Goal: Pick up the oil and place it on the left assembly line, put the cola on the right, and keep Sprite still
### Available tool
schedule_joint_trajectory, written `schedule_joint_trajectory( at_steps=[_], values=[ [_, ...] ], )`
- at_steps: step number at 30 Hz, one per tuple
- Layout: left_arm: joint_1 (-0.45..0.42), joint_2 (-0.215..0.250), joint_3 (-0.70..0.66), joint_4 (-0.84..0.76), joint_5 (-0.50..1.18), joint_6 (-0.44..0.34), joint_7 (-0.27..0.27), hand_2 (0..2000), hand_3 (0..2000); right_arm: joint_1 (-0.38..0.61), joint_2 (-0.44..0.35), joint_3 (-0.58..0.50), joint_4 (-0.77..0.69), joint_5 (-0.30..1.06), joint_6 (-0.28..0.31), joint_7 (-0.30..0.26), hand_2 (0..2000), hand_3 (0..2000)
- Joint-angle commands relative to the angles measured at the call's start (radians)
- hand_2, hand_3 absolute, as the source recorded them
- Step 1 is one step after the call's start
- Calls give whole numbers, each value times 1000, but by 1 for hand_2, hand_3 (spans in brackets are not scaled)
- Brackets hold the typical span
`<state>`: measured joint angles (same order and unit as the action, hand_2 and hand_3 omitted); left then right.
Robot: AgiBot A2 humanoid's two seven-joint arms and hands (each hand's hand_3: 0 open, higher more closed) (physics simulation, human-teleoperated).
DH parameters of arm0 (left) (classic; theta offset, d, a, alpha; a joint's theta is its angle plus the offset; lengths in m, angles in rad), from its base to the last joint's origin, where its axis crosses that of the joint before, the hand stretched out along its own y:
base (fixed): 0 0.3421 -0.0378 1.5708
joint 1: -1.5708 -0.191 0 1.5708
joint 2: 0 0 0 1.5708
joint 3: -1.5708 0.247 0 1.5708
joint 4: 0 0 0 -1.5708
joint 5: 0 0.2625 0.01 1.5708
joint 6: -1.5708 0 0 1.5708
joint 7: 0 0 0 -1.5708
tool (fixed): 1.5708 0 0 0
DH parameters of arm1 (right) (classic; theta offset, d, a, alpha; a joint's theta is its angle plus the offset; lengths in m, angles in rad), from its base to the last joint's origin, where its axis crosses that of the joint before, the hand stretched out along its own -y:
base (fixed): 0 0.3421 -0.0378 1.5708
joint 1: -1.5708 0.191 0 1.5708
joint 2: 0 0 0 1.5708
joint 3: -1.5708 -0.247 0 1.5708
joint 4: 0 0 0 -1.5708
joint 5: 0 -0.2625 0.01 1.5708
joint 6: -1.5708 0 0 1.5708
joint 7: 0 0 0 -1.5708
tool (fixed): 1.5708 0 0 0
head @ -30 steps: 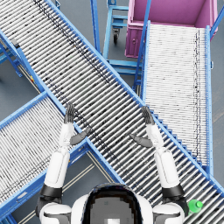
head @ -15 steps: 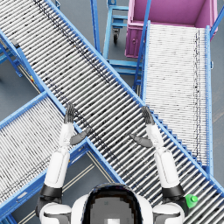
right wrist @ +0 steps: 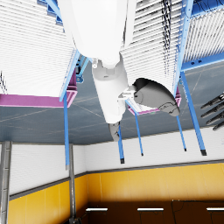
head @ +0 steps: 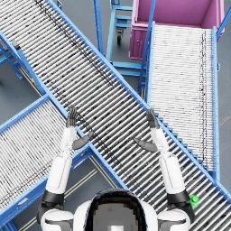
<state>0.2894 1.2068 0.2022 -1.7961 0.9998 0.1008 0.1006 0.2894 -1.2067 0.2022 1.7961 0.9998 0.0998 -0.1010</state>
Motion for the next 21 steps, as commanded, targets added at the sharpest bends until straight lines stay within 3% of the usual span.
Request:
schedule_joint_trajectory(
  at_steps=[1,21],
  values=[
    [0,0,0,0,0,0,0,0,0,0,0,0,0,0,0,0,0,0],
    [0,0,0,0,0,0,0,0,0,0,0,0,0,0,0,0,0,0]
  ],
)
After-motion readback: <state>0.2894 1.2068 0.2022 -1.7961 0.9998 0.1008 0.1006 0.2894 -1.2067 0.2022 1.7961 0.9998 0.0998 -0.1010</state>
